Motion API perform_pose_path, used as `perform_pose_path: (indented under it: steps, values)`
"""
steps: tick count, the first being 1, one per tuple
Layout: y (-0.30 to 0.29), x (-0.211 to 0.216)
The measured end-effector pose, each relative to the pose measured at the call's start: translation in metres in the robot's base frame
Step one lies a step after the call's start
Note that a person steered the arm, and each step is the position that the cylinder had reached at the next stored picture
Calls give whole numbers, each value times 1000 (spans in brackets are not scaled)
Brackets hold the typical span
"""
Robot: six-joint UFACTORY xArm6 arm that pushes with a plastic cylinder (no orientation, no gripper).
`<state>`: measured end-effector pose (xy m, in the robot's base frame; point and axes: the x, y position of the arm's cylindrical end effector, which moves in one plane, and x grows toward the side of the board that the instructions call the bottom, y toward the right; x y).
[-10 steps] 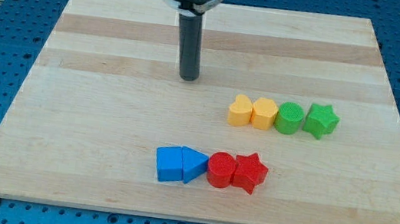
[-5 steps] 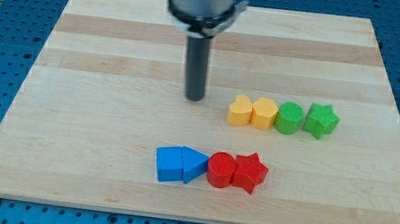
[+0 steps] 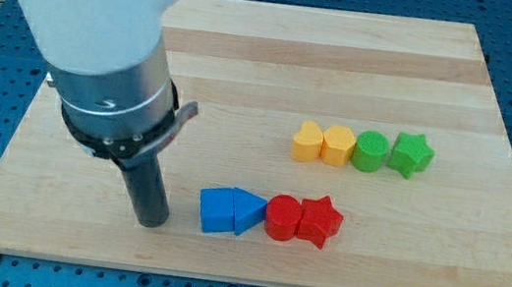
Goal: Push the blue blocks upwards of the board
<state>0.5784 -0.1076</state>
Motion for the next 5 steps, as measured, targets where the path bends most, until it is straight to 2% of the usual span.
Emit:
perform_pose_path:
  steps: [3,5]
  values:
    - [61,1]
    - [71,1]
